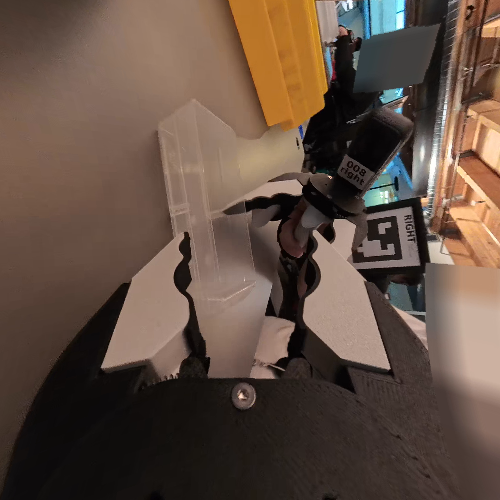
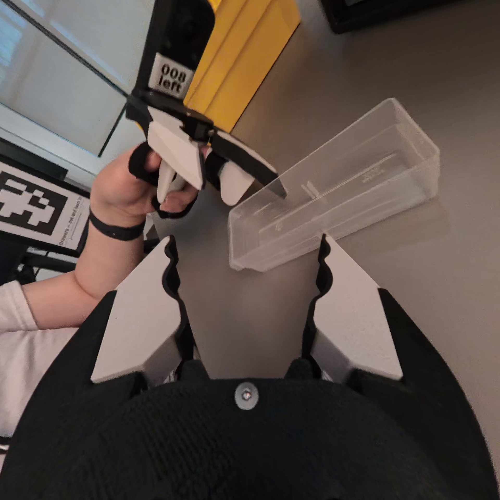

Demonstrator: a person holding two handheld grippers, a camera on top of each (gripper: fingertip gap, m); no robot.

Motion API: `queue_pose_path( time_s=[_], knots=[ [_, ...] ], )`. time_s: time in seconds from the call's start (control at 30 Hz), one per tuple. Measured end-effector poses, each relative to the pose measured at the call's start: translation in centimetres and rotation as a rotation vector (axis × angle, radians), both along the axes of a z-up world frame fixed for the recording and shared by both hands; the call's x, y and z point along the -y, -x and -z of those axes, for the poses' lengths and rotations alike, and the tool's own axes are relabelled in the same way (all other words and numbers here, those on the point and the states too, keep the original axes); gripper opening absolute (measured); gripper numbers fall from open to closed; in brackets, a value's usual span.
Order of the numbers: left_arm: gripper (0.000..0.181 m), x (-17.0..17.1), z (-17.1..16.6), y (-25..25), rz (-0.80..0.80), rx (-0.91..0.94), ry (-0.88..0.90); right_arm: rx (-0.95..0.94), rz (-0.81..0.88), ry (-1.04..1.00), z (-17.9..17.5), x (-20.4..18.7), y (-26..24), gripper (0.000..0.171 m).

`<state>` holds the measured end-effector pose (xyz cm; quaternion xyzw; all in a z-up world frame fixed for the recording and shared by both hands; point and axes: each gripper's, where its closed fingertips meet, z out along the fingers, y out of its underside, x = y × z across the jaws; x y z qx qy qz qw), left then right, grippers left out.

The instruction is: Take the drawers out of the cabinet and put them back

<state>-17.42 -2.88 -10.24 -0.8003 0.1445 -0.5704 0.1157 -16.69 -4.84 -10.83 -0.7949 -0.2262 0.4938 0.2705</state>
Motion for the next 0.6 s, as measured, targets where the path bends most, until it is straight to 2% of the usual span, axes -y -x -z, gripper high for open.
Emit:
queue_pose_path(
  time_s=[0.1,0.33,0.47,0.6],
  knots=[
    [0.084,0.2,0.2,-2.6,0.015,0.051,0.006,0.027,0.04,-0.022,-0.2,-1.1,-2.7,0.103],
    [0.081,0.8,-0.3,-9.2,0.063,0.165,-0.014,0.345,0.178,-0.079,1.2,-3.4,-9.8,0.108],
    [0.076,0.2,-2.4,-8.1,-0.019,0.205,-0.119,0.571,0.183,-0.182,1.4,-3.5,-10.8,0.109],
    [0.07,-0.6,-6.2,-4.5,-0.109,0.132,-0.363,0.81,0.097,-0.19,3.5,-3.8,-10.9,0.106]
  ],
)
